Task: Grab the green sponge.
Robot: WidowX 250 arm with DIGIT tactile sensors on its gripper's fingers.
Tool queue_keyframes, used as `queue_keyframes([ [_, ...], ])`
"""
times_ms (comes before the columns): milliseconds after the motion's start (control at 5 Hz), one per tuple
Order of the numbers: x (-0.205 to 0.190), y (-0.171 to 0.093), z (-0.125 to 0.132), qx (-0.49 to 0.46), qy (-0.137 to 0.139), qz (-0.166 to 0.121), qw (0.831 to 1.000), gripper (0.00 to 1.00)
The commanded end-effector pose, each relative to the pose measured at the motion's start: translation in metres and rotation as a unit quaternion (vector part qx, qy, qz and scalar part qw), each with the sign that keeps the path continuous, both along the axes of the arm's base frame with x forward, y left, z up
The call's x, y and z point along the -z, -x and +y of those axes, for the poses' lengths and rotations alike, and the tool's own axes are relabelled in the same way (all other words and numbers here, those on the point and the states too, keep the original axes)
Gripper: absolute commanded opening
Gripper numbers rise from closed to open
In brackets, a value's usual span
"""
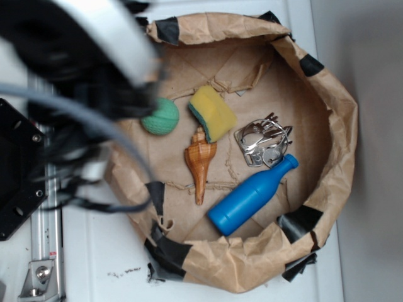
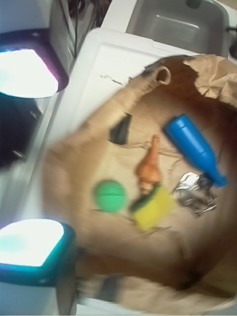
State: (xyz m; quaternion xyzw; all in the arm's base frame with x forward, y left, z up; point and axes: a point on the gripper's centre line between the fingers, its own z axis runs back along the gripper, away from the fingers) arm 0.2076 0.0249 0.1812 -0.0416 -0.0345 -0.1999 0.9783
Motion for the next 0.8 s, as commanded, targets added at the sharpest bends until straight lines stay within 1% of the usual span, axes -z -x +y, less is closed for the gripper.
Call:
queue_keyframes([
  [0,0.035,-0.046,0.006,0.088,0.002,-0.01,0.996,1.0],
  [200,0.071,-0.063,-0.002,0.155,-0.035,0.041,0.986,1.0],
  [400,0.082,-0.075,-0.003,0.189,-0.108,0.043,0.975,1.0],
  [600,0.092,-0.078,-0.005,0.176,-0.065,-0.008,0.982,1.0],
])
